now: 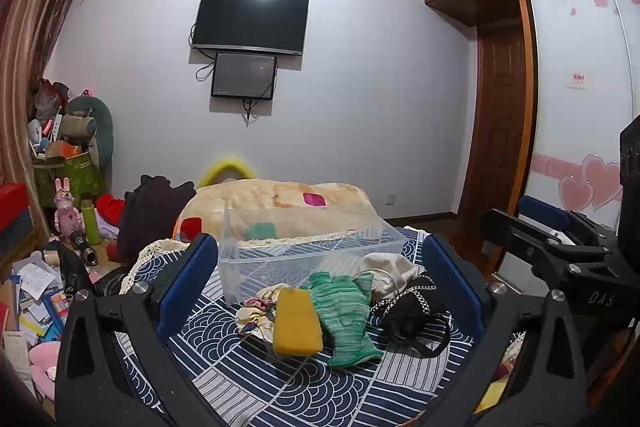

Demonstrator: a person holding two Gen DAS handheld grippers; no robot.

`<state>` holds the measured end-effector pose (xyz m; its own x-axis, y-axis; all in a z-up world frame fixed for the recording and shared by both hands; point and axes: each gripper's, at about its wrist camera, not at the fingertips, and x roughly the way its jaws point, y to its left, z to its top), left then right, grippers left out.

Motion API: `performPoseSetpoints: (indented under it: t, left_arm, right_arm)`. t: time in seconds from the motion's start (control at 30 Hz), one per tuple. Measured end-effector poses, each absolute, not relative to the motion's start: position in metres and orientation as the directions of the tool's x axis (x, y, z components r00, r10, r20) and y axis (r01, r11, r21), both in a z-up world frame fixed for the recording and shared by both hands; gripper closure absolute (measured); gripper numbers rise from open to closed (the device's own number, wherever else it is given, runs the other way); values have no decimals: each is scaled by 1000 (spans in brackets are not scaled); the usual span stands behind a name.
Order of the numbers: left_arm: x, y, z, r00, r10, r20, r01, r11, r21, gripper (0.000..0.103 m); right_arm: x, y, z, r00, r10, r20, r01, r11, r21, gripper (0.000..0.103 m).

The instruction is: Organize soft objects

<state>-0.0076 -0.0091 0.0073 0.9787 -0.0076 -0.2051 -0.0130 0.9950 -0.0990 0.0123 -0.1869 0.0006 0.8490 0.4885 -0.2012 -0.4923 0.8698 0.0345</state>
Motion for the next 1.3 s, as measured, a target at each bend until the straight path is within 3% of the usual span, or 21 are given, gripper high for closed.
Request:
performPoseSetpoints:
  t: [1.3]
  left_arm:
    - [-13,-4,9,982,-5,-191,-15,995,-102,0]
  right_arm:
    - [9,-186,2,842,505,-191,-507,861,42,0]
